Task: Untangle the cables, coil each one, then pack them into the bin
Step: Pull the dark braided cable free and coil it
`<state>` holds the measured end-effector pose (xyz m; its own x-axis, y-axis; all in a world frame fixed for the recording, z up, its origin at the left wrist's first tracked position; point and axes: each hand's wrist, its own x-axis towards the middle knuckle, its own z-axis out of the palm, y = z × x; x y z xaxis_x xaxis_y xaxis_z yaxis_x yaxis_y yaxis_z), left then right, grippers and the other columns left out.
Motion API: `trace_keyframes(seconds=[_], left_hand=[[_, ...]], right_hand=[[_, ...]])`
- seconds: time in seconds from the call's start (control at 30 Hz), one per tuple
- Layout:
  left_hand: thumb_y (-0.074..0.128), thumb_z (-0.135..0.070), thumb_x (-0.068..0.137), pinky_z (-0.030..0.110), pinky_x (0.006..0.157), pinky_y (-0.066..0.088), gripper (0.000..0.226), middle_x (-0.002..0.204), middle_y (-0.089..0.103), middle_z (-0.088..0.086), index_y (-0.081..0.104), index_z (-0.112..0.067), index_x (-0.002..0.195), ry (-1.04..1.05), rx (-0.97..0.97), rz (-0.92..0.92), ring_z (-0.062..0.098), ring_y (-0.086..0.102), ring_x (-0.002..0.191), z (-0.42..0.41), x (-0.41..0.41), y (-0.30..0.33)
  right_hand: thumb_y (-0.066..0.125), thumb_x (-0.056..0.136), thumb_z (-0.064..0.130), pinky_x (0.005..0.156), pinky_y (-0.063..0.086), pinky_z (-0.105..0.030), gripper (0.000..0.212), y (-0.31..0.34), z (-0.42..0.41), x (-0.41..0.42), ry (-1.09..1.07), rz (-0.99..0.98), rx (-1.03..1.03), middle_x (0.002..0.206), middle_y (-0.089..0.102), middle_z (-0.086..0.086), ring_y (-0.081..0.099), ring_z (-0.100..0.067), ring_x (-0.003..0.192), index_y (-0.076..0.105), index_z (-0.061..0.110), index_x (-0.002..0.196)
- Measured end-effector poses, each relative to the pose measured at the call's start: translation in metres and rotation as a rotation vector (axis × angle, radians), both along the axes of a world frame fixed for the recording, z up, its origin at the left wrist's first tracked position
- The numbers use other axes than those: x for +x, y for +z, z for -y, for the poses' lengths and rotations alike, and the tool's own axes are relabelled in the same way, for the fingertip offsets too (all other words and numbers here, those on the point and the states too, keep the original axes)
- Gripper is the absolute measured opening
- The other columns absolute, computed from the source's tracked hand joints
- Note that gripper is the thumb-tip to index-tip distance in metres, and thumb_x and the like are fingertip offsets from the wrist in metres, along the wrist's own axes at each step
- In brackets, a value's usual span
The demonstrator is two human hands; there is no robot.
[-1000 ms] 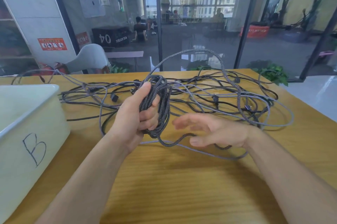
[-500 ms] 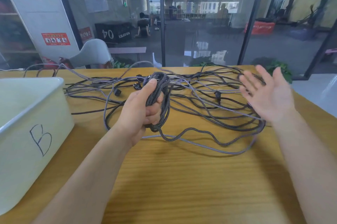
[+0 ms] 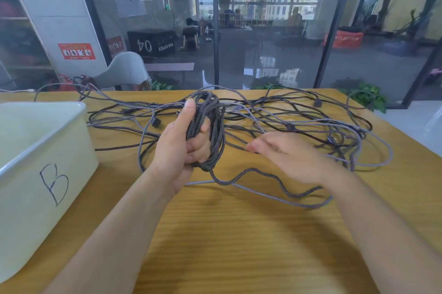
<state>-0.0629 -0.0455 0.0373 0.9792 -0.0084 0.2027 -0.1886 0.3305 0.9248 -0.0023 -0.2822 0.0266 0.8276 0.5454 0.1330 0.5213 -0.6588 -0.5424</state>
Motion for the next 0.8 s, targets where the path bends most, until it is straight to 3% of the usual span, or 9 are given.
trace_keyframes(seconds=[0.1,0.2,0.3,0.37,0.43,0.53,0.63,0.7,0.8], left_hand=[[0.035,-0.052,0.108,0.029,0.048,0.020,0.053,0.046,0.018,-0.009,0.052,-0.017,0.072,-0.010,-0.047,0.016,0.011,0.013,0.038,-0.001,-0.002,0.003],[0.035,-0.053,0.107,0.031,0.050,0.017,0.054,0.046,0.019,-0.010,0.054,-0.019,0.070,-0.004,-0.073,0.017,0.010,0.013,0.038,-0.004,-0.002,0.006],[0.036,-0.053,0.108,0.029,0.049,0.019,0.054,0.046,0.019,-0.010,0.054,-0.019,0.070,0.012,-0.095,-0.001,0.010,0.014,0.038,-0.007,-0.002,0.007],[0.037,-0.053,0.108,0.027,0.047,0.024,0.054,0.047,0.020,-0.009,0.053,-0.019,0.070,0.034,-0.114,-0.024,0.010,0.015,0.039,-0.010,-0.002,0.008],[0.038,-0.053,0.108,0.025,0.046,0.027,0.053,0.048,0.020,-0.009,0.052,-0.018,0.071,0.057,-0.151,-0.046,0.010,0.016,0.039,-0.012,-0.002,0.010],[0.040,-0.053,0.107,0.026,0.046,0.027,0.051,0.048,0.019,-0.009,0.050,-0.017,0.072,0.074,-0.185,-0.078,0.010,0.015,0.038,-0.010,-0.001,0.009],[0.040,-0.052,0.107,0.027,0.047,0.026,0.050,0.047,0.019,-0.009,0.052,-0.018,0.072,0.042,-0.154,-0.080,0.011,0.015,0.038,0.000,-0.001,0.006],[0.039,-0.051,0.108,0.027,0.047,0.024,0.051,0.047,0.018,-0.010,0.052,-0.018,0.072,0.016,-0.127,-0.061,0.011,0.014,0.038,0.003,-0.002,0.006],[0.038,-0.054,0.107,0.026,0.047,0.024,0.053,0.046,0.018,-0.011,0.052,-0.019,0.070,0.018,-0.186,-0.051,0.008,0.014,0.037,-0.003,-0.001,0.009]], right_hand=[[0.025,0.101,0.071,0.085,0.050,-0.035,0.064,-0.010,-0.004,-0.001,0.137,-0.222,-0.145,0.082,0.067,0.002,0.064,-0.015,0.081,0.076,0.033,0.095],[0.034,0.109,0.051,0.087,0.050,-0.032,0.053,-0.004,0.003,0.003,0.205,-0.386,0.051,0.082,0.072,0.005,0.063,-0.022,0.083,0.065,0.015,0.084],[0.051,0.103,0.045,0.079,0.045,-0.023,0.038,0.009,0.004,0.009,0.254,-0.486,0.233,0.067,0.055,0.005,0.051,-0.018,0.071,0.065,0.016,0.083],[0.058,0.100,0.036,0.078,0.044,-0.015,0.027,0.019,0.006,0.012,0.310,-0.441,0.226,0.072,0.061,0.011,0.055,-0.010,0.075,0.070,0.018,0.085],[0.063,0.101,0.026,0.075,0.044,-0.014,0.019,0.026,0.011,0.011,0.363,-0.349,0.131,0.081,0.071,0.016,0.058,-0.002,0.077,0.075,0.022,0.087],[0.072,0.097,0.032,0.077,0.048,-0.017,0.011,0.026,0.017,0.003,0.318,-0.201,0.004,0.088,0.075,0.018,0.066,0.000,0.082,0.081,0.032,0.091],[0.066,0.097,0.049,0.076,0.049,-0.024,0.015,0.022,0.008,-0.006,0.226,0.215,-0.354,0.081,0.069,0.029,0.062,0.003,0.081,0.079,0.041,0.098],[0.052,0.103,0.055,0.070,0.045,-0.029,0.026,0.012,-0.003,-0.011,0.104,0.520,-0.604,0.089,0.070,0.024,0.064,0.001,0.085,0.072,0.040,0.107],[0.061,0.098,0.044,0.053,0.045,-0.026,0.024,-0.015,-0.018,-0.013,-0.121,0.783,-0.528,0.071,0.069,0.009,0.070,-0.020,0.063,0.072,0.026,0.088]])
